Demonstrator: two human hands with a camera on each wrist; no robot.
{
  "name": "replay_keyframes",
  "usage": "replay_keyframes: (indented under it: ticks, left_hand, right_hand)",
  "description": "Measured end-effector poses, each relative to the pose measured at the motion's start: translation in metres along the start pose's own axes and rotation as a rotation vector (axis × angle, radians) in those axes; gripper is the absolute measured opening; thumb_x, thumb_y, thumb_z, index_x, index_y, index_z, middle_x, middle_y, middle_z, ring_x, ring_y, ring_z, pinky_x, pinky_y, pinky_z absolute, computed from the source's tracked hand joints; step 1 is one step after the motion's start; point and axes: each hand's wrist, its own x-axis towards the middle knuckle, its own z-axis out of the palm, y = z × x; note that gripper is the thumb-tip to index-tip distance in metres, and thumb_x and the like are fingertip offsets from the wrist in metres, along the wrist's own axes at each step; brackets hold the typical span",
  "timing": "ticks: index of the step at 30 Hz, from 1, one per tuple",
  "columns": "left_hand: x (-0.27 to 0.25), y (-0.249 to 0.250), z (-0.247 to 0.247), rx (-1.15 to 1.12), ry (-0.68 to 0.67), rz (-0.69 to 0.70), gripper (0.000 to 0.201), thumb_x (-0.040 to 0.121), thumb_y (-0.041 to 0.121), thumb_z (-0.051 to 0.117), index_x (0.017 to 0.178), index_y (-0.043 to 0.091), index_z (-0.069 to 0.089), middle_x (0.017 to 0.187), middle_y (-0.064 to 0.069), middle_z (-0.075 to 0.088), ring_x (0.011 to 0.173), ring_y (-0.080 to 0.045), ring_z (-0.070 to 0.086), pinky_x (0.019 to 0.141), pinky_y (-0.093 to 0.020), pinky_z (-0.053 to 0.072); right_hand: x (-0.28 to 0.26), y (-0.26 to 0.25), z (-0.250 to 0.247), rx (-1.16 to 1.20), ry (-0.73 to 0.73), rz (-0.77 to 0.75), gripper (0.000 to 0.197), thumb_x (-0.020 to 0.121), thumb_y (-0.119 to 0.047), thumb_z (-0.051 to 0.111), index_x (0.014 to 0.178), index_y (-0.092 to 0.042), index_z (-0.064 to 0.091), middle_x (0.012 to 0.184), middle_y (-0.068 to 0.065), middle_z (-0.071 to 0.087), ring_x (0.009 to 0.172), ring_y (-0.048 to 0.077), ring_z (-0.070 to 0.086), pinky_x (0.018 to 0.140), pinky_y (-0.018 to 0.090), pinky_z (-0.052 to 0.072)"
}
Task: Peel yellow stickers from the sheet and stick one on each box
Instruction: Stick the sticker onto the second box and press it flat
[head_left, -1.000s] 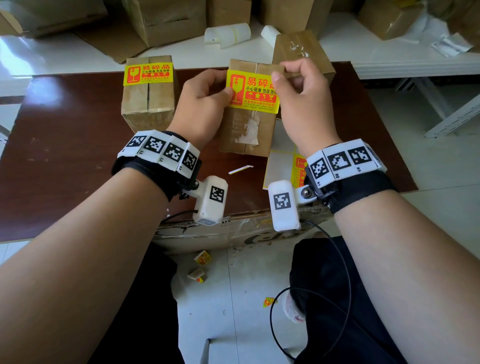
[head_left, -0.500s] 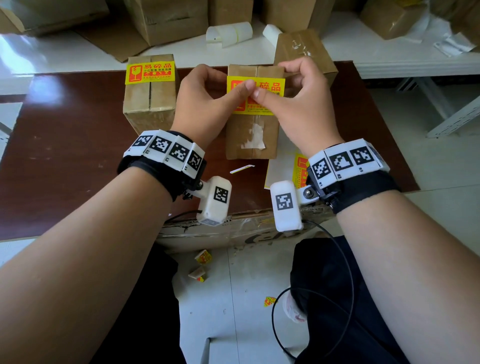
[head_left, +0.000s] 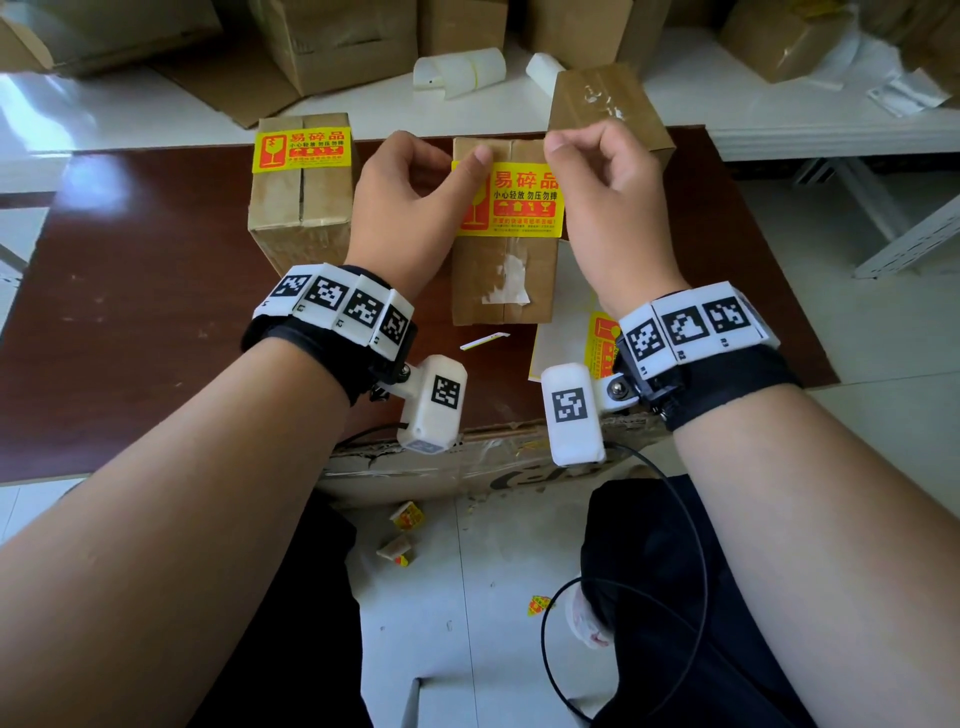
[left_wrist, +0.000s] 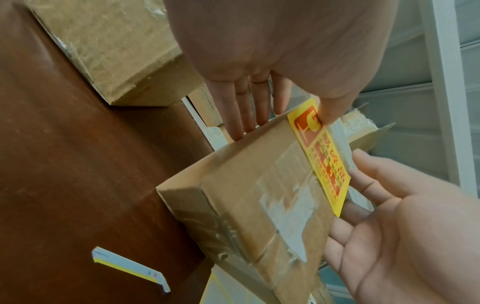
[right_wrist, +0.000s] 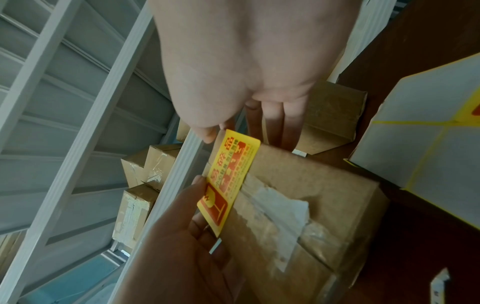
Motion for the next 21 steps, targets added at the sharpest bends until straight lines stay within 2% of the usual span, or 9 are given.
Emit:
replay_keyframes:
  ticks: [1, 3, 5, 7, 10, 13, 15, 19, 21]
  left_hand:
    - [0.0003, -0.0001, -0.0001, 0.004, -0.001, 0.002, 0.036, 0.091, 0.055, 0.075, 0.087, 0.023, 0.059, 0.082, 0.007, 0.067, 0.072, -0.002, 0.062, 0.066, -0.02, 0.05]
    - [0.002, -0.0007, 0.0014, -0.021, 0.003, -0.013, 0.032, 0.096, 0.05, 0.068, 0.081, 0.024, 0.057, 0.077, 0.009, 0.064, 0.07, -0.004, 0.06, 0.067, -0.026, 0.051]
    - [0.0048, -0.001, 0.0024, -0.051, 0.011, -0.043, 0.034, 0.099, 0.048, 0.06, 0.074, 0.026, 0.052, 0.071, 0.011, 0.057, 0.069, -0.01, 0.056, 0.069, -0.034, 0.048]
    - [0.0068, -0.0005, 0.0027, -0.067, 0.018, -0.07, 0.038, 0.1, 0.048, 0.056, 0.07, 0.026, 0.047, 0.065, 0.013, 0.05, 0.067, -0.012, 0.051, 0.068, -0.037, 0.044]
    - [0.0056, -0.0003, 0.0021, -0.081, 0.003, -0.078, 0.039, 0.099, 0.054, 0.059, 0.074, 0.025, 0.052, 0.069, 0.009, 0.056, 0.071, -0.013, 0.057, 0.069, -0.042, 0.049]
    - [0.0018, -0.0003, 0.001, -0.059, -0.01, -0.039, 0.036, 0.098, 0.055, 0.064, 0.08, 0.025, 0.057, 0.076, 0.008, 0.062, 0.074, -0.01, 0.062, 0.072, -0.039, 0.054]
    - [0.0009, -0.0001, 0.0007, -0.034, -0.015, -0.009, 0.034, 0.098, 0.055, 0.067, 0.083, 0.025, 0.06, 0.076, 0.012, 0.063, 0.073, -0.004, 0.061, 0.07, -0.03, 0.052]
    - [-0.0007, 0.0021, 0.0017, -0.01, -0.022, 0.008, 0.038, 0.095, 0.053, 0.073, 0.093, 0.017, 0.063, 0.08, 0.012, 0.066, 0.07, 0.005, 0.061, 0.066, -0.016, 0.048]
    - [-0.0016, 0.0036, 0.0021, -0.014, -0.025, 0.009, 0.04, 0.092, 0.054, 0.075, 0.094, 0.016, 0.064, 0.083, 0.009, 0.071, 0.073, 0.002, 0.066, 0.068, -0.017, 0.051]
  right_hand:
    - [-0.001, -0.0007, 0.0002, -0.004, 0.002, -0.006, 0.024, 0.101, -0.048, 0.07, 0.103, -0.024, 0.072, 0.099, -0.004, 0.076, 0.098, 0.014, 0.074, 0.095, 0.052, 0.062]
    - [-0.0034, -0.0024, -0.0005, -0.029, -0.001, -0.02, 0.033, 0.098, -0.05, 0.076, 0.112, -0.02, 0.072, 0.105, -0.004, 0.077, 0.101, 0.01, 0.074, 0.095, 0.042, 0.063]
    - [-0.0052, -0.0038, -0.002, -0.047, -0.015, -0.026, 0.036, 0.094, -0.049, 0.084, 0.114, -0.022, 0.07, 0.106, -0.006, 0.077, 0.101, 0.007, 0.074, 0.094, 0.036, 0.063]
    - [-0.0061, -0.0047, -0.0031, -0.074, -0.029, -0.033, 0.04, 0.089, -0.047, 0.09, 0.113, -0.026, 0.066, 0.104, -0.01, 0.078, 0.099, 0.0, 0.073, 0.092, 0.029, 0.061]
    - [-0.0067, -0.0055, -0.0043, -0.148, -0.048, -0.049, 0.046, 0.086, -0.043, 0.094, 0.116, -0.029, 0.062, 0.102, -0.016, 0.076, 0.097, -0.006, 0.071, 0.088, 0.019, 0.058]
    - [-0.0055, -0.0049, -0.0045, -0.161, -0.034, -0.047, 0.042, 0.089, -0.044, 0.09, 0.117, -0.027, 0.063, 0.103, -0.015, 0.075, 0.1, -0.003, 0.072, 0.091, 0.024, 0.059]
    - [-0.0039, -0.0036, -0.0037, -0.153, -0.015, -0.044, 0.038, 0.095, -0.046, 0.083, 0.119, -0.022, 0.066, 0.106, -0.013, 0.075, 0.102, 0.0, 0.072, 0.093, 0.031, 0.061]
    - [-0.0002, -0.0023, -0.0039, -0.143, 0.02, -0.039, 0.023, 0.106, -0.04, 0.068, 0.114, -0.018, 0.07, 0.101, -0.011, 0.072, 0.096, 0.003, 0.07, 0.09, 0.036, 0.061]
    - [0.0012, -0.0021, -0.0048, -0.139, 0.026, -0.018, 0.021, 0.11, -0.038, 0.061, 0.11, -0.019, 0.07, 0.099, -0.011, 0.071, 0.094, 0.004, 0.069, 0.091, 0.04, 0.061]
